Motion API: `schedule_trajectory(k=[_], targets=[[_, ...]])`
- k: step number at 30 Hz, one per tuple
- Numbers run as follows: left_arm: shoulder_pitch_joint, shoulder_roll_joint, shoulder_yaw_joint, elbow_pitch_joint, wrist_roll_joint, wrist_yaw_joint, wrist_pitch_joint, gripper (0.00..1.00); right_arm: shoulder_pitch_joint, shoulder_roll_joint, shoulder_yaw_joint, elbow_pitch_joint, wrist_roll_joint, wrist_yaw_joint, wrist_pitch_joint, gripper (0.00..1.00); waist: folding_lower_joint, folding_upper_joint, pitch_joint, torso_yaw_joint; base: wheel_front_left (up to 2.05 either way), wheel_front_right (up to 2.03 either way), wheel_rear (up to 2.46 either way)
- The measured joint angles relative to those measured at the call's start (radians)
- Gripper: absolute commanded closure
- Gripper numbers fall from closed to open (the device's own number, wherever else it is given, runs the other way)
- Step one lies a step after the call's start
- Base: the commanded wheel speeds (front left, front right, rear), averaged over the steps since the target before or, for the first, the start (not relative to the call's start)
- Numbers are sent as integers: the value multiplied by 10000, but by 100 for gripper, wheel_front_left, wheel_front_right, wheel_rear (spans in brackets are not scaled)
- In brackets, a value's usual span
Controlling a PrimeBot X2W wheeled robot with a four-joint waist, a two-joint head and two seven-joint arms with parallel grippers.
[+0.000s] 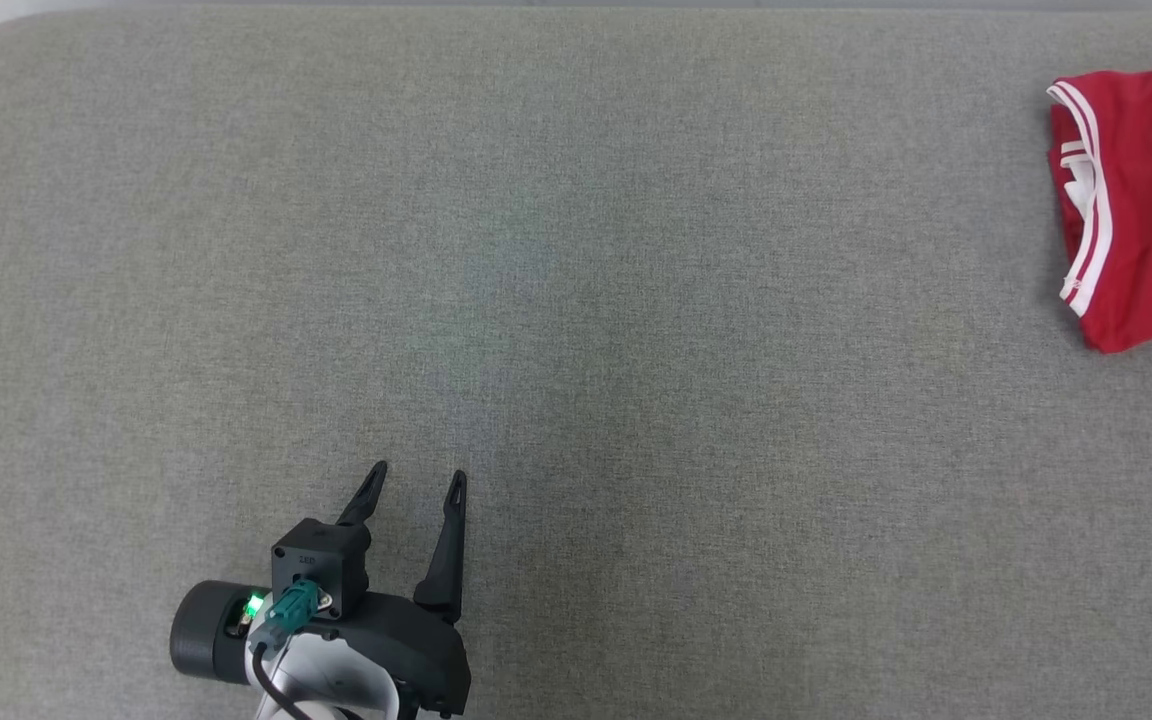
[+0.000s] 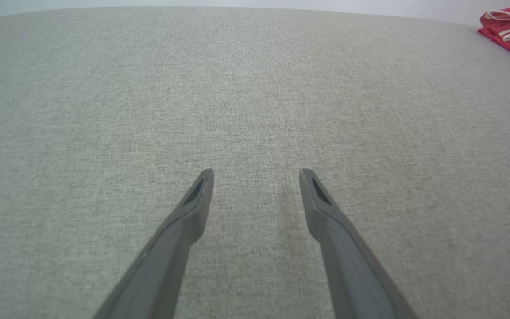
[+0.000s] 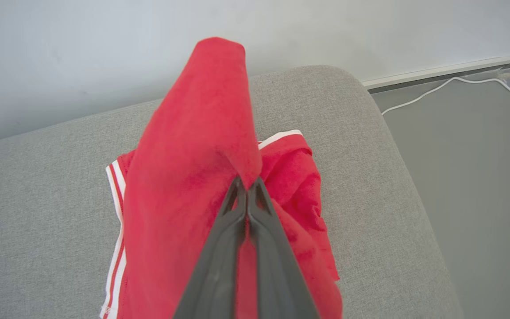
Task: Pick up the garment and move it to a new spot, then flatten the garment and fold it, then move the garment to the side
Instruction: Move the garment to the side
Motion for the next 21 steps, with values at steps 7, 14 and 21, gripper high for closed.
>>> schedule_trajectory(k=[7,14,21], targets=[[-2,-2,8,38,0,2,0,0,-223,-13,284,268,-424,77,-171,56,0,0,38,30,0,0,0],[-7,-4,48,196,-2,2,-2,0,-296,148,579,725,-817,75,-267,0,-1,0,-155,-8,0,0,0],[-3,10,128,395,-4,2,-15,0,-360,337,719,1078,-986,125,-445,0,-1,0,-495,-105,0,0,0]])
